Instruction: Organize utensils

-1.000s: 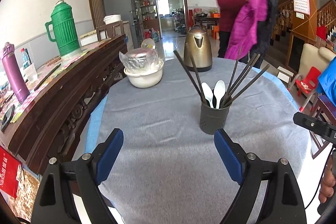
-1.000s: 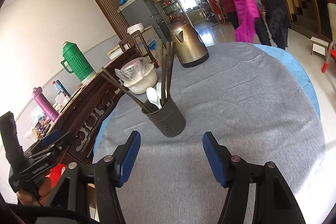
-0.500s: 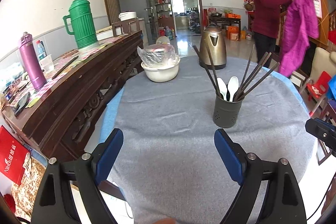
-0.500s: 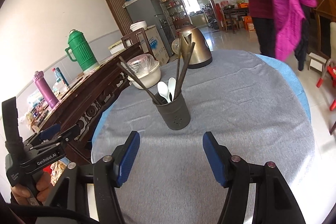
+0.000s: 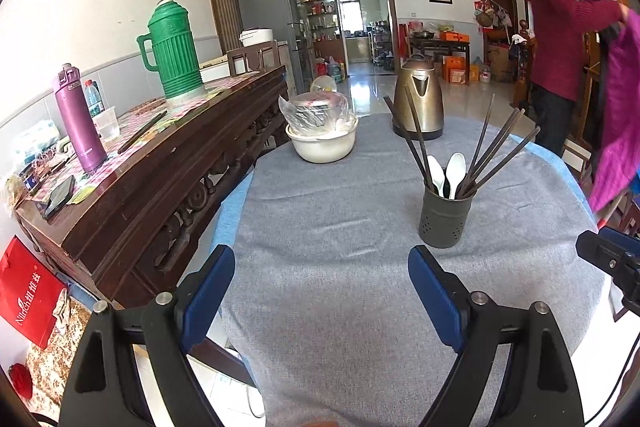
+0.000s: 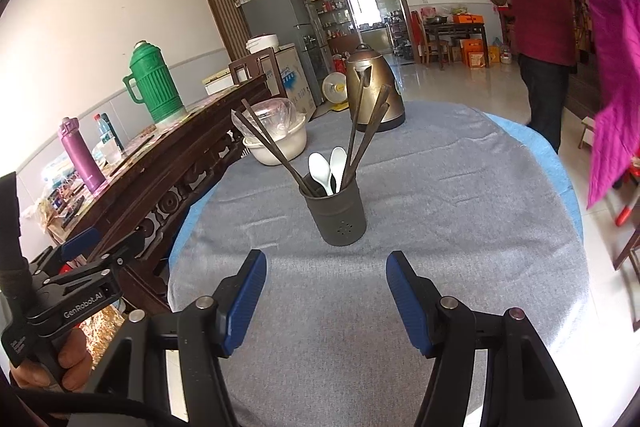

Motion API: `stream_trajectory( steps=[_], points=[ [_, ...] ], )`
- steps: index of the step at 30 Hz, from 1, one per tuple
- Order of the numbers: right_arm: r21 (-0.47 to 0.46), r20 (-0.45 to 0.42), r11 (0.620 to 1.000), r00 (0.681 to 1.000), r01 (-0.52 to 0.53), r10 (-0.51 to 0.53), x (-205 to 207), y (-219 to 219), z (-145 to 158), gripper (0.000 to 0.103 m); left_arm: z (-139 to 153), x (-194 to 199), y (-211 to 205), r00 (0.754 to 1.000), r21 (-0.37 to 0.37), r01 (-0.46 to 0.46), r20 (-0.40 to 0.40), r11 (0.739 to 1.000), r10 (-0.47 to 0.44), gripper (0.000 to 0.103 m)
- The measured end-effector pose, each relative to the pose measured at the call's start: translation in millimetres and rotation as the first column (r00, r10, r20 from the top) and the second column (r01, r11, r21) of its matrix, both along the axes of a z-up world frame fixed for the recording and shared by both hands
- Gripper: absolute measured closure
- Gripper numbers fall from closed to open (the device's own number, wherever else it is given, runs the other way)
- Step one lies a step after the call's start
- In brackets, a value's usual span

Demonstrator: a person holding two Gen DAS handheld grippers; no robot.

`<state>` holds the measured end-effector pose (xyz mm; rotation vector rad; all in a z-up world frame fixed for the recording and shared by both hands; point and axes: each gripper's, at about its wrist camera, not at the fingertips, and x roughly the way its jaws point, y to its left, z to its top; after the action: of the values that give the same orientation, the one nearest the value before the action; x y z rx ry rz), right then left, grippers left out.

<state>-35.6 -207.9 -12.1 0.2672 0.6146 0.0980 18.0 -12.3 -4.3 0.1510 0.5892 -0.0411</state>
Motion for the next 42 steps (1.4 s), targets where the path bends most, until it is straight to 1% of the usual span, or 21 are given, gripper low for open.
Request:
stream_trajectory(
  steps=[15,32,42],
  points=[
    [-0.043,-0.002,0.999,1.0,0.007,-0.007,0,17,9,0.037,2,-2,5,1.0,-0.004,-0.004,0.011,1.0,0.005,0.014],
    [-0.088,0.018,0.996,0.999,0.029,-0.028,6,24,21,0.037,2,2,7,1.0,-0.006,-0.003,0.008,1.0,0.003,0.014],
    [-0.108,0.014,0.994,1.0,0.022,-0.02,11,28,19,0.037,-2,9,6,1.0,-0.003,-0.007,-0.015,1.0,0.007,0.014]
  ],
)
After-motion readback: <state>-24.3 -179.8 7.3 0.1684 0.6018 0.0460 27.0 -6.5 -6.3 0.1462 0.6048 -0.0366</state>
